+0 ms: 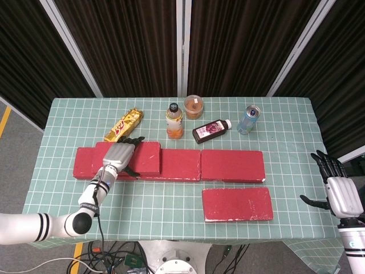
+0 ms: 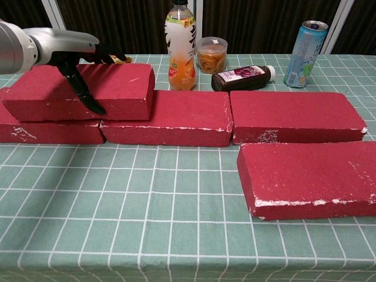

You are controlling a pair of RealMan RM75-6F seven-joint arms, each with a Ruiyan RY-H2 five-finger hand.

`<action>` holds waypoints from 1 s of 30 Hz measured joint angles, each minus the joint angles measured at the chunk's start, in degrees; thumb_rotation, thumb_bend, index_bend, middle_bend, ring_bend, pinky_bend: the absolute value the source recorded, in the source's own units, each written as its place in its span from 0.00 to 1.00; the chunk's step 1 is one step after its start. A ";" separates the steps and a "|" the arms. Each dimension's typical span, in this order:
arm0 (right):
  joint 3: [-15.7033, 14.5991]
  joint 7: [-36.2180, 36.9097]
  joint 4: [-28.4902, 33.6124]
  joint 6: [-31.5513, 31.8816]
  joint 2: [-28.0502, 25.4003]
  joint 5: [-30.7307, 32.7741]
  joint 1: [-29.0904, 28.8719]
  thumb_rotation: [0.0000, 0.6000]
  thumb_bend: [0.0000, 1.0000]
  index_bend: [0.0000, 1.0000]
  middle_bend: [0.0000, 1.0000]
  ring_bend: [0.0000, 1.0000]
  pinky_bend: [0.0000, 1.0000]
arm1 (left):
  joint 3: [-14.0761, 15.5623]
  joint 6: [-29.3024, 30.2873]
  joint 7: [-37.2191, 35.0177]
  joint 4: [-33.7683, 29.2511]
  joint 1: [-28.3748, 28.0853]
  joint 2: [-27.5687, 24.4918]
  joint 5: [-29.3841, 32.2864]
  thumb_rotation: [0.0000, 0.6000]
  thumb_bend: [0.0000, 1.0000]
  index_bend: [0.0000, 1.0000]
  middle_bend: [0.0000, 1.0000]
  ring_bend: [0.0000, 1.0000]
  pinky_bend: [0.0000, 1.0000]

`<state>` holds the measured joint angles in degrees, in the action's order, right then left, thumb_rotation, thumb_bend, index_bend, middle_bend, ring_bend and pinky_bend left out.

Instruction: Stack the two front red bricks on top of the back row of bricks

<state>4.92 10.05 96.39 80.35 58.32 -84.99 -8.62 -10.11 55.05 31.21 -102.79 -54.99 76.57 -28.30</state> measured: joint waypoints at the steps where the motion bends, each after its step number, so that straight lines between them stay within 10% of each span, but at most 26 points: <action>1: 0.01 -0.04 0.01 -0.04 0.03 0.04 -0.02 1.00 0.00 0.00 0.00 0.00 0.00 | 0.02 0.07 -0.05 -0.17 -0.04 -0.02 -0.09 1.00 0.09 0.05 0.23 0.13 0.00; 30: -0.06 -0.25 -0.97 -1.45 0.84 1.38 -0.13 1.00 0.00 0.00 0.00 0.00 0.00 | 1.70 -0.05 -1.56 1.48 -1.21 1.80 -0.20 1.00 0.09 0.05 0.23 0.13 0.00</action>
<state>4.85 9.79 95.42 78.90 59.16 -83.61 -8.75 -8.41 55.00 29.65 -101.31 -56.20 78.37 -28.51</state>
